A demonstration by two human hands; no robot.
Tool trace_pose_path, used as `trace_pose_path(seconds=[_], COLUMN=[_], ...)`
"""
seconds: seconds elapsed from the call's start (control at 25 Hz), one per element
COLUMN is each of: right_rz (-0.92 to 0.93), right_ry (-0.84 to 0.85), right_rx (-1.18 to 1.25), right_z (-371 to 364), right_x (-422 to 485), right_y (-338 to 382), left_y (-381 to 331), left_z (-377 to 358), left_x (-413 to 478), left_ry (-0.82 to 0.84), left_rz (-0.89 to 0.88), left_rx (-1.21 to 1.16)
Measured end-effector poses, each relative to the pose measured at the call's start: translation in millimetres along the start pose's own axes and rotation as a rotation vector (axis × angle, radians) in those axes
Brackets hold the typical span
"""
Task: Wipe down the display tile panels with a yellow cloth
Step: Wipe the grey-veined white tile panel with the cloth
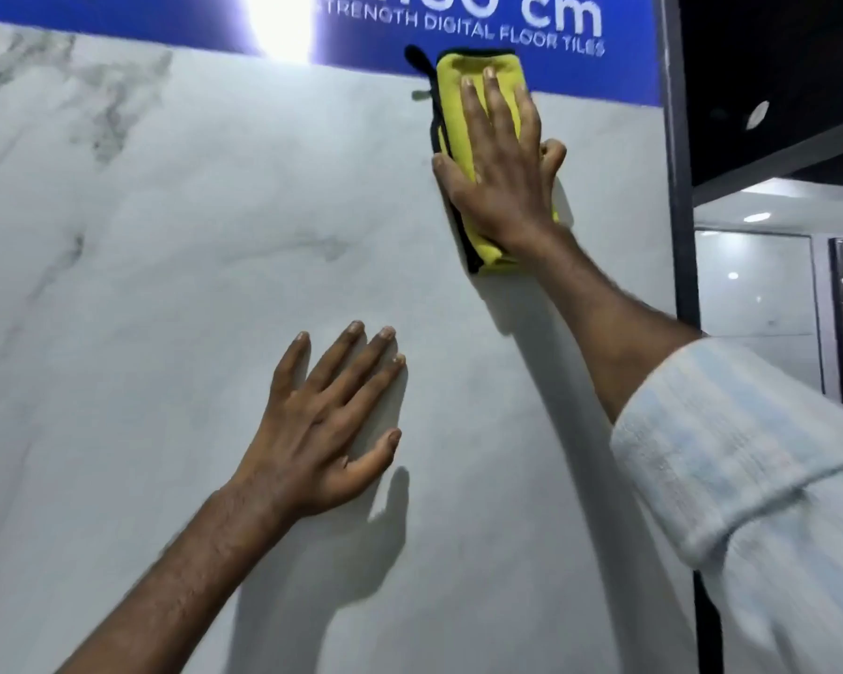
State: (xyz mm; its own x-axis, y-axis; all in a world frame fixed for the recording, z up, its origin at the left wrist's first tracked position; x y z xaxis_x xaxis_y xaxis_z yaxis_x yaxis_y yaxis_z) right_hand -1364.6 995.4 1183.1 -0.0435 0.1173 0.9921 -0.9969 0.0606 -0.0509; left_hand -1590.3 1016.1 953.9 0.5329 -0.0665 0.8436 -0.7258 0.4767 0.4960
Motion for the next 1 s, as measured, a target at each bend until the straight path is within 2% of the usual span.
trace_pose_path(seconds=[0.12, 0.28, 0.36, 0.44, 0.56, 0.64, 0.72, 0.84, 0.92, 1.0], right_rz=[-0.016, -0.066, -0.067, -0.045, -0.057, -0.078, -0.073, -0.044, -0.059, -0.046], right_ry=[-0.062, -0.038, 0.002, 0.007, -0.022, -0.067, -0.094, -0.004, 0.058, 0.066], right_rx=[-0.02, -0.029, -0.089, -0.064, -0.031, -0.035, -0.037, -0.043, -0.057, -0.042], right_z=[-8.9, -27.5, -32.4, -30.9, -23.5, -22.2, -26.2, -37.2, -38.8, -38.1], right_x=[-96.8, -291.9, -353.8, -336.3, -247.7, -220.8, -254.3, -377.4, -441.7, -444.2], right_y=[10.9, 21.5, 25.9, 27.8, 39.5, 41.1, 43.1, 45.9, 50.5, 53.4], left_y=[1.1, 0.7, 0.2, -2.2, 0.7, 0.2, -6.4, -32.9, -49.1, -55.3], left_z=[-4.3, -10.1, -9.7, -9.8, -8.9, -4.7, 0.7, 6.4, 1.9, -8.9], left_x=[-38.3, -40.5, -39.7, -41.6, -40.0, -39.1, -52.0, -110.9, -153.8, -178.5], left_ry=[0.021, 0.008, 0.005, 0.029, 0.056, 0.059, 0.036, 0.02, 0.088, 0.146], left_rz=[-0.016, -0.03, -0.011, 0.005, 0.006, 0.001, -0.006, 0.055, 0.069, 0.04], left_rx=[0.033, 0.047, 0.043, 0.046, 0.062, 0.033, -0.066, -0.174, -0.139, -0.052])
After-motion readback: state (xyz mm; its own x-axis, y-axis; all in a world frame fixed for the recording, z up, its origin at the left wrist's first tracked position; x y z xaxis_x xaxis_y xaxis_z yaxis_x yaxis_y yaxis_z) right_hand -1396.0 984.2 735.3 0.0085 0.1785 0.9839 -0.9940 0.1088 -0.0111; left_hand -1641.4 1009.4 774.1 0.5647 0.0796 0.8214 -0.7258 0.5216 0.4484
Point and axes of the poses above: each hand's wrist, its own x-axis towards the middle knuckle, its own z-axis out of the back of the hand, y = z × x, the point moved 2 cm from there along x, towards the middle knuckle, and after that the axes turned 10 degrees about -x, right-handed, at the moved point
